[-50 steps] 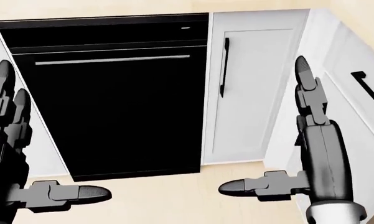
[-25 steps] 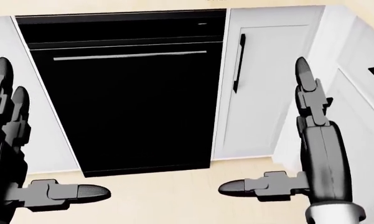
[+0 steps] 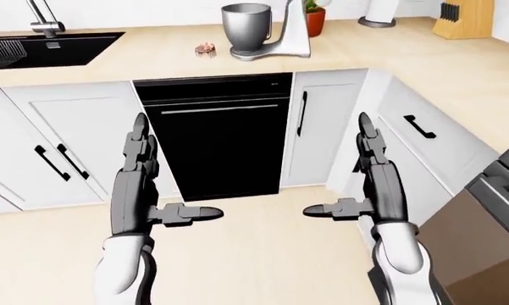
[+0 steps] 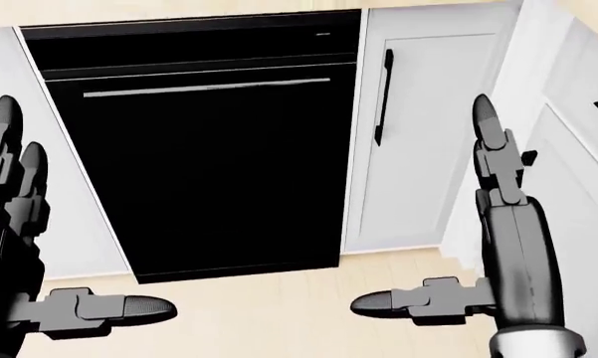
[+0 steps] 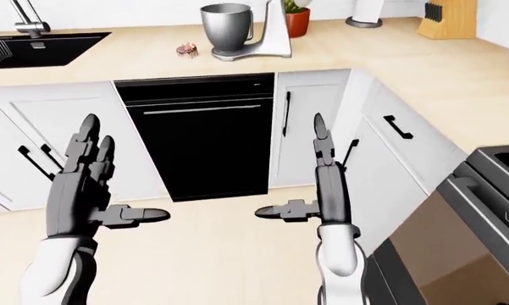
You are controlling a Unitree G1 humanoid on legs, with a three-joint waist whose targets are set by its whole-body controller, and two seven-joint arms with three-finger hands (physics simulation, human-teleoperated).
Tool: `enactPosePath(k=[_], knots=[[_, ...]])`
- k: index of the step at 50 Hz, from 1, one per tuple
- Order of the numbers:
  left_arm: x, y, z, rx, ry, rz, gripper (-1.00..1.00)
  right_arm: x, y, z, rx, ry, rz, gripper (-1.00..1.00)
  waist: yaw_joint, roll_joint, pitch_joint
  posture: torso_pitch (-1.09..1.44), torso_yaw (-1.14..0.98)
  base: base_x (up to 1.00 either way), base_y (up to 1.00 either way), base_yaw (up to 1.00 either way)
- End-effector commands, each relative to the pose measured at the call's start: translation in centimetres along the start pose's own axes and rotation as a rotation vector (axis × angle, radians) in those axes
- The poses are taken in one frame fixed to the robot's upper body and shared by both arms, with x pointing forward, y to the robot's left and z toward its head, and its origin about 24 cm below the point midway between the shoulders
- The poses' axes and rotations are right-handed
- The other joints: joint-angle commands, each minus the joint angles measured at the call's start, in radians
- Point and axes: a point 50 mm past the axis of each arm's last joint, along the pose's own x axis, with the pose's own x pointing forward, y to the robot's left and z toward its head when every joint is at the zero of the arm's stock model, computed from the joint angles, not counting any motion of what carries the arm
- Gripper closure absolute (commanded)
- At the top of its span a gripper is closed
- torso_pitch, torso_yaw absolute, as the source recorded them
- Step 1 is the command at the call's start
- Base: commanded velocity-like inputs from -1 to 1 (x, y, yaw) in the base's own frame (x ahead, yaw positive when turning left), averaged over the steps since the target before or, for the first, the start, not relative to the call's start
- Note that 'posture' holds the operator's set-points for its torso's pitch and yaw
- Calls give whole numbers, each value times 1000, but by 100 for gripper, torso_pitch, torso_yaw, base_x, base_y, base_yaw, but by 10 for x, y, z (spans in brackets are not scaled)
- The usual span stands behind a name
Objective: Place the cake in the stand mixer bowl.
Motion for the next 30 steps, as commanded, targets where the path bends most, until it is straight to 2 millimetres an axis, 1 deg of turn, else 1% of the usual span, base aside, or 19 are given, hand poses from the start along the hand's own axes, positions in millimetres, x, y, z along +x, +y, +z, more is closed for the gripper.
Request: enactPosePath(k=[1,4,6,8,10,12,13,14,15,17,18,19,20,23,25,26,27,28,30], knots=[[0,-1,15,1,-85,-1,-100,0,-5,15,-6,-81,-25,-96,-2,2,-5,0,0,18,0,0],[0,0,16,1,-87,-1,-100,0,-5,16,-8,-83,-26,-95,-3,-2,3,0,0,18,0,0],[0,0,17,0,-89,-1,-100,0,-6,16,-10,-84,-26,-95,-4,11,-3,0,0,20,0,0],[0,0,18,0,-90,0,-100,-1,-6,17,-11,-86,-27,-95,-1,9,-4,0,0,20,0,0],[0,1,18,0,-90,0,-100,-1,-6,18,-12,-86,-27,-95,0,17,-7,0,0,21,0,0],[0,1,18,0,-91,0,-100,-1,-6,18,-13,-86,-28,-96,-2,39,-3,0,0,21,0,0],[0,1,19,0,-91,0,-100,-1,-7,18,-13,-86,-28,-95,-3,57,-3,0,0,20,0,0],[0,1,19,0,-91,1,-100,-2,-7,19,-14,-86,-29,-95,-3,86,-11,0,0,22,0,0],[0,1,18,0,-91,1,-100,-2,-7,19,-14,-87,-29,-96,5,57,-2,0,0,22,0,0],[0,1,19,0,-92,1,-100,-1,-7,19,-15,-87,-29,-96,5,71,2,0,0,21,0,0],[0,1,18,0,-91,2,-100,-1,-7,19,-15,-86,-28,-96,10,68,-1,0,0,20,0,0],[0,1,18,0,-90,1,-100,-1,-6,19,-15,-86,-28,-95,9,63,-7,0,0,21,0,0],[0,1,18,0,-91,1,-100,-1,-6,18,-14,-86,-27,-95,9,56,-7,0,0,21,0,0],[0,1,18,1,-91,1,-100,-1,-7,19,-13,-86,-26,-96,13,30,-1,0,0,21,0,0],[0,1,18,1,-91,2,-100,-1,-7,19,-15,-87,-27,-96,17,0,-3,0,0,21,0,0],[0,2,18,2,-92,3,-100,-1,-7,19,-15,-87,-27,-95,18,-23,-10,0,0,22,0,0],[0,2,18,1,-92,4,-100,-1,-7,19,-15,-86,-28,-96,16,-59,-22,0,0,21,0,0],[0,2,18,2,-92,4,-100,-1,-7,19,-16,-86,-28,-96,6,-29,-13,0,0,20,0,0],[0,2,18,2,-92,5,-100,-2,-7,19,-17,-86,-30,-96,2,-40,-3,0,0,21,0,0]])
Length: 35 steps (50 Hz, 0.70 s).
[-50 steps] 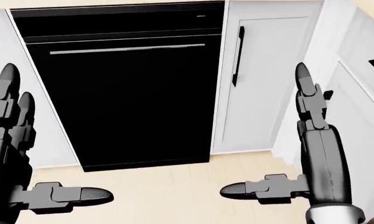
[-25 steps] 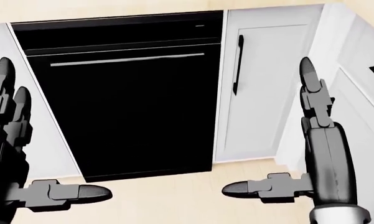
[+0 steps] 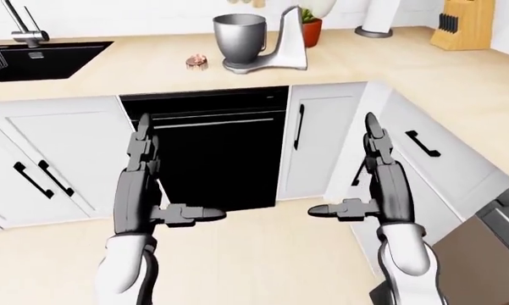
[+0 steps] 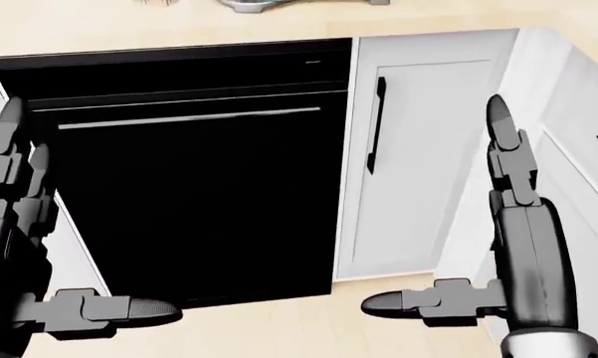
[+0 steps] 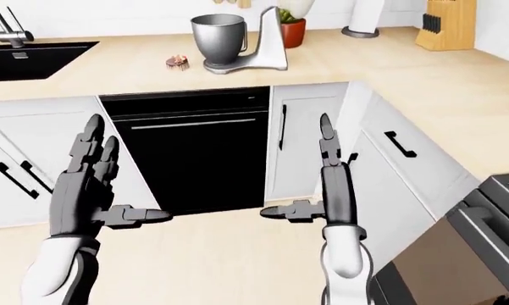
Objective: Place the cake in the stand mixer bowl.
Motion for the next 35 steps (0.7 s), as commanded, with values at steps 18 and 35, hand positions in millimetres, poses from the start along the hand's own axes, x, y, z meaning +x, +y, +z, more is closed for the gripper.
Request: enactPosePath(k=[18,35], knots=[[-1,7,17,24,-102,32,-100,-3,-1,17,8,-93,-13,-96,19,66,-15,0,0,21,0,0],[1,13,21,27,-113,53,-100,-7,-6,21,2,-91,-26,-96,-8,107,-19,0,0,21,0,0]])
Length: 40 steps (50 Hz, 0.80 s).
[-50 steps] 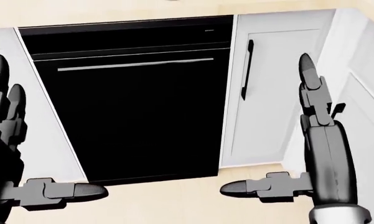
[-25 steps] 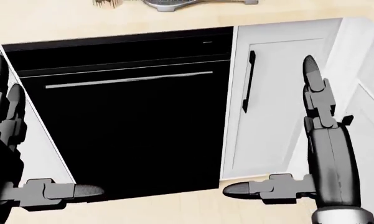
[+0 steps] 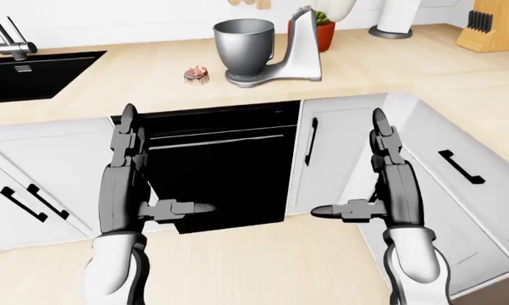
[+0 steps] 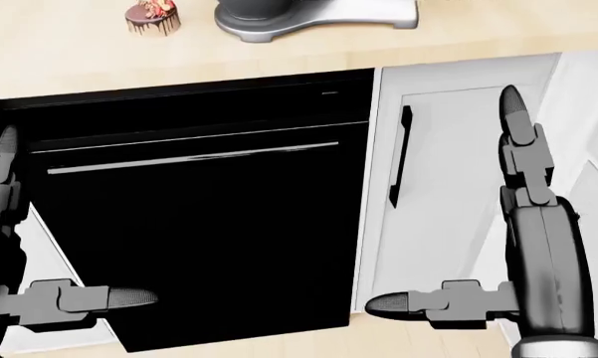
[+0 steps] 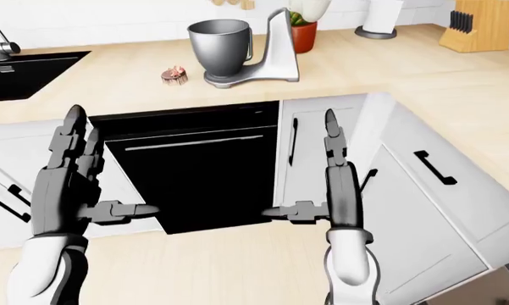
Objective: Place the cake in the stand mixer bowl.
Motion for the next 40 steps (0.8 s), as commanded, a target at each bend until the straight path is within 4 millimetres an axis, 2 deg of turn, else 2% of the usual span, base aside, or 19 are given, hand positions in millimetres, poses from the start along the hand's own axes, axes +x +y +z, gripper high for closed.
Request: enactPosePath(k=[1,2,3,4,10,12,14,15,16,17,23,25,27,28,29,30,36,38,40], knots=[[1,3,9,10,-55,14,-100,0,-1,10,4,-58,-7,-96,3,33,-27,0,0,21,0,0],[1,3,9,10,-55,15,-100,0,-1,10,4,-59,-6,-96,16,-19,-12,0,0,21,0,0],[1,3,10,11,-55,14,-100,0,0,10,4,-58,-6,-96,11,2,-8,0,0,21,0,0],[1,3,10,11,-55,14,-100,0,0,10,4,-58,-5,-96,20,-2,-9,0,0,21,0,0],[0,3,10,12,-55,12,-100,0,-1,10,5,-58,-6,-95,28,-59,-5,0,0,21,0,0],[1,3,10,11,-55,13,-100,-1,-1,11,3,-60,-7,-95,32,-93,-9,0,0,21,0,0],[0,3,10,11,-56,12,-100,-1,-2,13,0,-63,-8,-96,28,-158,-28,0,0,21,0,0],[0,3,10,11,-56,12,-100,-1,-1,13,-1,-63,-8,-96,16,-111,-17,0,0,22,0,0],[0,3,10,11,-56,12,-100,-1,-1,13,-2,-63,-8,-95,20,-127,-11,0,0,20,0,0],[0,3,10,11,-56,12,-100,-1,-1,13,-2,-64,-7,-96,13,-125,-11,0,0,21,0,0],[0,3,11,13,-57,13,-100,-2,-2,12,-1,-63,-10,-96,6,-73,3,0,0,21,0,0],[1,4,12,13,-58,15,-100,-2,-2,12,-2,-64,-10,-96,2,-38,0,0,0,21,0,0],[1,4,10,14,-58,15,-100,-2,-2,12,-2,-64,-10,-95,2,27,-25,0,0,21,0,0],[1,4,12,15,-59,15,-100,-2,-2,12,-3,-64,-10,-96,17,-16,-14,0,0,21,0,0],[1,4,11,15,-59,16,-100,-2,-2,12,-3,-64,-11,-96,12,-1,-8,0,0,21,0,0],[1,4,11,14,-59,16,-100,-2,-2,12,-2,-64,-11,-95,18,-4,-7,0,0,21,0,0],[1,4,12,15,-61,16,-100,-1,-1,11,-3,-63,-10,-95,28,-56,-6,0,0,21,0,0],[1,5,12,15,-63,19,-100,-1,-1,12,-3,-64,-9,-96,31,-88,-8,0,0,21,0,0],[0,6,12,15,-64,20,-100,-2,-1,12,-3,-65,-9,-96,29,-149,-26,0,0,21,0,0]])
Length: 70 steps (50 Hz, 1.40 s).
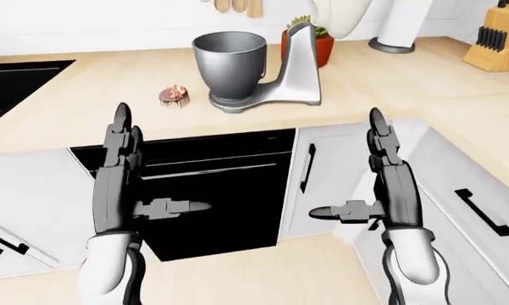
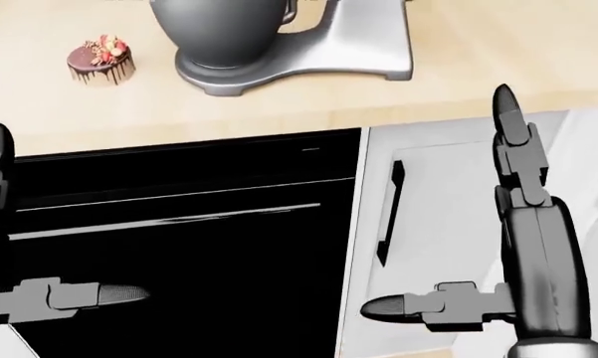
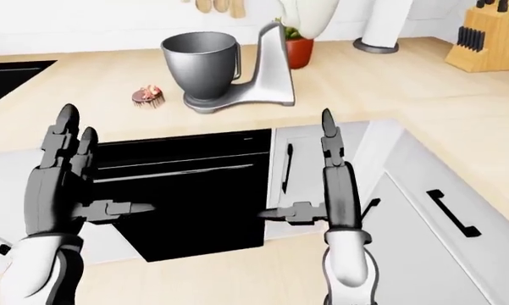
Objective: Place the cake in the stand mixer bowl.
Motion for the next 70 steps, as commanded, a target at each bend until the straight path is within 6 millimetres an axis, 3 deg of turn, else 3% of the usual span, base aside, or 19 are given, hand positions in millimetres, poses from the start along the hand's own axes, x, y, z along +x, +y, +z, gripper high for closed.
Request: enactPosePath(k=[1,9,13,14,16,22,26,27,29,35,39,40,42,49,52,53,58,64,70], knots=[[-1,1,11,5,-64,-1,-100,0,-3,9,-1,-53,-22,-95,-9,7,-12,0,0,20,0,0],[-2,2,15,6,-70,4,-100,-1,-3,9,-1,-54,-23,-95,-18,49,10,0,0,21,0,0],[-2,4,18,5,-76,8,-100,-1,-3,9,-1,-54,-25,-95,-22,149,-17,0,0,21,0,0],[-2,4,18,6,-77,9,-100,-1,-3,8,0,-53,-24,-95,-8,105,-5,0,0,21,0,0],[-2,4,18,6,-79,11,-100,0,-3,8,0,-53,-24,-95,-6,117,1,0,0,20,0,0],[-2,7,25,5,-92,19,-100,0,-3,8,0,-54,-25,-95,4,64,2,0,0,21,0,0],[-3,9,31,3,-105,26,-100,0,-3,8,0,-55,-26,-95,4,-32,-20,0,0,21,0,0],[-4,9,31,3,-108,28,-100,0,-3,8,0,-56,-27,-96,-9,12,-10,0,0,20,0,0],[-4,10,32,2,-110,32,-100,0,-3,8,1,-55,-27,-95,-11,-1,-2,0,0,21,0,0],[-6,12,38,-1,-121,36,-100,-1,-3,8,1,-54,-29,-95,-16,49,1,0,0,14,0,0],[-8,14,42,-2,-129,42,-100,-1,-4,8,1,-55,-30,-95,-19,151,-21,0,0,10,0,0],[-8,14,42,1,-131,44,-100,-2,-4,8,1,-54,-30,-95,-6,98,-12,0,0,10,0,0],[-8,15,43,0,-132,46,-100,-2,-4,9,0,-56,-30,-95,-4,116,-7,0,0,9,0,0],[-9,17,47,2,-141,53,-100,-2,-4,9,-1,-58,-31,-96,-1,46,-5,0,0,9,0,0],[-9,18,49,0,-144,54,-100,-2,-5,9,-1,-59,-31,-95,-5,-39,-28,0,0,9,0,0],[-9,18,49,-1,-145,54,-100,-2,-5,9,-2,-59,-31,-95,-13,14,-15,0,0,9,0,0],[-9,19,51,-2,-147,57,-100,-2,-4,10,-3,-60,-31,-95,-12,23,-10,0,0,9,0,0],[-9,20,52,-1,-150,61,-100,-2,-4,10,-1,-60,-33,-96,-18,133,-10,0,0,10,0,0],[-9,19,52,-2,-152,61,-100,-2,-4,10,-1,-59,-33,-95,-7,97,-9,0,0,9,0,0]])
